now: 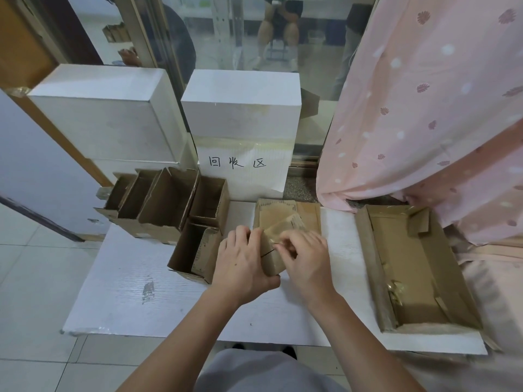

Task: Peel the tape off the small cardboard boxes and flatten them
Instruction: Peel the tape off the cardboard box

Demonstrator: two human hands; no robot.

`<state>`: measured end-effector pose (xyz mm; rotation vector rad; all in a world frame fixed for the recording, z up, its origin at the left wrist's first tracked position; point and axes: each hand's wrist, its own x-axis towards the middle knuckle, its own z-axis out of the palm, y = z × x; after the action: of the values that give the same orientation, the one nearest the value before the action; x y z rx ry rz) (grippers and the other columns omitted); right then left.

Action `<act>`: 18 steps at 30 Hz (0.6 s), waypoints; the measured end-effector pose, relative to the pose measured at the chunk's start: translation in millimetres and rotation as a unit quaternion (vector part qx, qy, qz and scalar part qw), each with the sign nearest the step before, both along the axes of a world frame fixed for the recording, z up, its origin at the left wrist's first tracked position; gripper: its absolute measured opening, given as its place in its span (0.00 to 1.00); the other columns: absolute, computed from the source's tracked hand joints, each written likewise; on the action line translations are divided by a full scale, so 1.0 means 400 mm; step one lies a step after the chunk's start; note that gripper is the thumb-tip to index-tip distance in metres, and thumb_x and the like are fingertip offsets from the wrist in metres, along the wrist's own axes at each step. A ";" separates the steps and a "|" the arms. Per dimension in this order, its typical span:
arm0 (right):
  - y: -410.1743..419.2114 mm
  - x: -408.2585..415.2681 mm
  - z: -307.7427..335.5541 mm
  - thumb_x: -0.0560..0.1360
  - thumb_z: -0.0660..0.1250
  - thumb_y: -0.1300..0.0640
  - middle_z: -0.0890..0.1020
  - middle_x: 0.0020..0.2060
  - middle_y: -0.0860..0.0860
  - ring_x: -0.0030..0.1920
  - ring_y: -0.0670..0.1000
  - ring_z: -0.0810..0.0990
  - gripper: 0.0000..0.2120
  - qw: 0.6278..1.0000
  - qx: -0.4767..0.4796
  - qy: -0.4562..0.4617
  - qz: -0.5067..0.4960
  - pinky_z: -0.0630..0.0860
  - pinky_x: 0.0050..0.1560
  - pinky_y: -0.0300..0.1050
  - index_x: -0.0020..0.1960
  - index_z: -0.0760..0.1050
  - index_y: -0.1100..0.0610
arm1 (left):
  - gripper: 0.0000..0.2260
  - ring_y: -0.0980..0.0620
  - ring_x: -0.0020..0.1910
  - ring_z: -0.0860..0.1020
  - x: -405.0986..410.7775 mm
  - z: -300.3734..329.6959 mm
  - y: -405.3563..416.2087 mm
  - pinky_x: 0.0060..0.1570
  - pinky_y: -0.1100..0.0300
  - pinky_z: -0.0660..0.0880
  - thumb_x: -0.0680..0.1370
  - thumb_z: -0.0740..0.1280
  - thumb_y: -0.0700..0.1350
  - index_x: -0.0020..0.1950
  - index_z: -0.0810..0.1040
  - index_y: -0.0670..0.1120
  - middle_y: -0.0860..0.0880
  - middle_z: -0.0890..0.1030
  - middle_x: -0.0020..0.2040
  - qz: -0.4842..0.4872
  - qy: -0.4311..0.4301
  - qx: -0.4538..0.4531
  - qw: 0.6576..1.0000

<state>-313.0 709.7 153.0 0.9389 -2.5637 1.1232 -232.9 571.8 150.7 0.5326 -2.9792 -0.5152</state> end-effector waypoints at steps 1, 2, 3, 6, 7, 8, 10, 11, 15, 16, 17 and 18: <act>0.003 -0.002 -0.005 0.73 0.76 0.63 0.71 0.37 0.36 0.40 0.38 0.67 0.09 1.000 -0.005 0.016 0.002 0.72 0.53 0.49 0.45 0.79 0.52 | 0.40 0.50 0.56 0.68 0.000 0.001 0.000 0.57 0.56 0.70 0.62 0.68 0.68 0.69 0.67 0.51 0.53 0.66 0.59 0.000 -0.004 0.005 1.000; 0.007 -0.003 -0.008 0.72 0.76 0.65 0.69 0.39 0.36 0.41 0.38 0.67 0.09 1.000 -0.008 0.024 -0.002 0.72 0.51 0.46 0.44 0.80 0.53 | 0.39 0.51 0.56 0.68 0.001 -0.001 0.000 0.56 0.56 0.70 0.62 0.67 0.68 0.68 0.67 0.51 0.53 0.65 0.59 -0.003 -0.008 0.012 1.000; 0.010 -0.006 -0.014 0.71 0.76 0.67 0.69 0.40 0.36 0.41 0.41 0.68 0.10 1.000 -0.009 0.027 -0.008 0.70 0.50 0.44 0.45 0.81 0.53 | 0.40 0.51 0.56 0.68 0.002 -0.002 -0.001 0.56 0.56 0.70 0.62 0.67 0.68 0.69 0.66 0.51 0.54 0.65 0.59 -0.007 -0.011 0.016 1.000; 0.015 -0.013 -0.028 0.72 0.77 0.64 0.73 0.40 0.41 0.41 0.48 0.73 0.07 1.000 -0.010 0.018 -0.004 0.68 0.48 0.38 0.47 0.84 0.54 | 0.41 0.51 0.56 0.68 0.005 -0.005 -0.005 0.56 0.56 0.71 0.62 0.68 0.67 0.70 0.65 0.51 0.54 0.66 0.60 -0.012 -0.013 0.026 1.000; 0.015 -0.014 -0.033 0.74 0.76 0.60 0.74 0.40 0.43 0.42 0.49 0.73 0.04 1.000 -0.011 0.018 0.011 0.68 0.48 0.37 0.47 0.85 0.53 | 0.41 0.51 0.55 0.68 0.005 -0.003 -0.006 0.55 0.56 0.71 0.62 0.68 0.67 0.70 0.66 0.51 0.55 0.67 0.60 -0.011 -0.013 0.029 0.999; 0.015 -0.015 -0.034 0.75 0.74 0.56 0.75 0.40 0.44 0.42 0.49 0.72 0.02 1.000 -0.011 0.010 0.023 0.68 0.49 0.36 0.48 0.85 0.53 | 0.40 0.52 0.55 0.68 0.005 -0.002 -0.008 0.55 0.56 0.72 0.62 0.67 0.67 0.70 0.66 0.51 0.55 0.67 0.60 -0.011 -0.014 0.032 0.999; 0.017 -0.017 -0.035 0.76 0.73 0.55 0.76 0.42 0.44 0.45 0.49 0.72 0.05 0.999 -0.024 -0.035 0.025 0.71 0.49 0.40 0.50 0.85 0.53 | 0.41 0.51 0.55 0.68 0.006 0.000 -0.012 0.55 0.55 0.73 0.62 0.67 0.67 0.70 0.66 0.51 0.55 0.67 0.60 -0.011 -0.018 0.032 0.999; 0.018 -0.019 -0.036 0.76 0.74 0.55 0.77 0.44 0.44 0.47 0.48 0.72 0.06 0.998 -0.033 -0.059 0.011 0.72 0.50 0.41 0.53 0.85 0.52 | 0.40 0.51 0.55 0.68 0.007 0.001 -0.013 0.55 0.55 0.73 0.62 0.67 0.67 0.70 0.66 0.51 0.55 0.67 0.60 -0.010 -0.018 0.032 0.999; 0.016 -0.022 -0.040 0.70 0.80 0.53 0.75 0.59 0.48 0.59 0.45 0.68 0.18 0.990 -0.032 -0.116 -0.079 0.71 0.61 0.43 0.58 0.83 0.53 | 0.39 0.52 0.54 0.68 0.005 0.008 -0.011 0.53 0.55 0.73 0.62 0.68 0.67 0.69 0.66 0.51 0.55 0.67 0.59 0.001 0.000 0.041 0.999; 0.014 -0.023 -0.040 0.71 0.80 0.54 0.75 0.61 0.49 0.61 0.43 0.67 0.16 0.989 -0.034 -0.123 -0.076 0.71 0.61 0.43 0.57 0.84 0.54 | 0.40 0.52 0.54 0.68 0.003 0.010 -0.011 0.53 0.55 0.73 0.62 0.68 0.67 0.69 0.66 0.51 0.55 0.67 0.59 -0.002 -0.001 0.039 0.999; 0.013 -0.023 -0.044 0.72 0.79 0.56 0.75 0.62 0.49 0.61 0.41 0.68 0.12 0.989 -0.039 -0.122 -0.072 0.71 0.61 0.41 0.55 0.84 0.56 | 0.40 0.52 0.54 0.68 0.002 0.011 -0.011 0.54 0.55 0.73 0.62 0.68 0.68 0.69 0.66 0.51 0.55 0.66 0.59 -0.005 -0.004 0.037 0.999; 0.012 -0.022 -0.043 0.74 0.77 0.58 0.76 0.61 0.49 0.59 0.40 0.69 0.08 0.989 -0.044 -0.118 -0.071 0.72 0.60 0.38 0.52 0.84 0.57 | 0.40 0.52 0.55 0.68 0.002 0.012 -0.011 0.54 0.55 0.73 0.62 0.68 0.68 0.69 0.66 0.51 0.55 0.66 0.59 -0.007 -0.006 0.036 0.999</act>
<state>-321.8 714.5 135.9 0.6253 -2.6859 1.3659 -232.1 567.4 155.3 0.5233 -2.9865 -0.6263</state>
